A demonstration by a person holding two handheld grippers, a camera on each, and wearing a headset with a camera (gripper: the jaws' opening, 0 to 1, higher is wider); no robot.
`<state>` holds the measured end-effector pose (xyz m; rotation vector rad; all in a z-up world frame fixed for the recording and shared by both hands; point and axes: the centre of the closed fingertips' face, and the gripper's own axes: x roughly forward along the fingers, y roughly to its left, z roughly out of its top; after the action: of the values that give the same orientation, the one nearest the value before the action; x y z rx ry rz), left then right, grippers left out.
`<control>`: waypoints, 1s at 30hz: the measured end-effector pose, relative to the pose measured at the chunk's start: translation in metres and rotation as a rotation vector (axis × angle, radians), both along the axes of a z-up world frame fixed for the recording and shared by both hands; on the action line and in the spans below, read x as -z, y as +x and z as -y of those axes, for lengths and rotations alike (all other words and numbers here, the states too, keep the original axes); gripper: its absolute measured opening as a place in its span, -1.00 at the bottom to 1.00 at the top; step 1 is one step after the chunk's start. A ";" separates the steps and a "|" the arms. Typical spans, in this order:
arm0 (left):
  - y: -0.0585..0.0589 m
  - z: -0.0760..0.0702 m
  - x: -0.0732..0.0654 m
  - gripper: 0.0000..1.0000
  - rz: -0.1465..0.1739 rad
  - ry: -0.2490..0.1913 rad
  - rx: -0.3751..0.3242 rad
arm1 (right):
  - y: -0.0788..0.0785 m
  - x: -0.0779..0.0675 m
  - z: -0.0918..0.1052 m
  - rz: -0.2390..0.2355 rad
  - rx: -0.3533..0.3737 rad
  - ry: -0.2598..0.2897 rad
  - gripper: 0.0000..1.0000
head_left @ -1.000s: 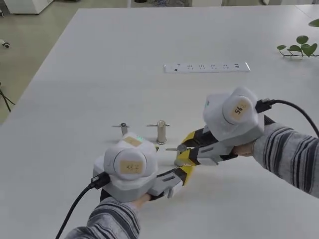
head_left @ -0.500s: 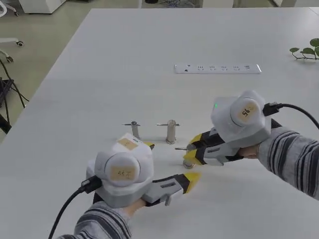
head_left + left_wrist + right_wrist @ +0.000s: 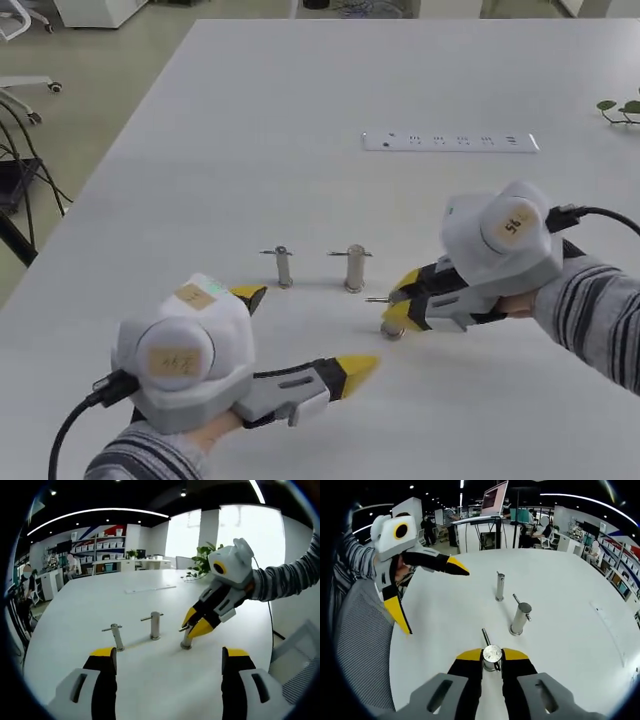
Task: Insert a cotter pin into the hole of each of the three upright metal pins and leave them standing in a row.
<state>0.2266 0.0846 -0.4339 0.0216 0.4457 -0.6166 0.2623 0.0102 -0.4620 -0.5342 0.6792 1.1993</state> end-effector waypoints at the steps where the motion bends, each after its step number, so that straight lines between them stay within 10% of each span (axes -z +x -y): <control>1: 0.000 -0.003 -0.001 0.75 0.001 0.000 -0.003 | 0.001 -0.001 0.001 0.001 0.000 -0.002 -0.83; 30: -0.005 -0.027 -0.001 0.97 -0.011 0.018 -0.064 | 0.050 -0.009 0.032 0.011 0.042 -0.029 -0.83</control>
<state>0.2215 0.1111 -0.4330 0.0212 0.4610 -0.5497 0.3127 -0.0216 -0.4529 -0.5482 0.6966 1.1478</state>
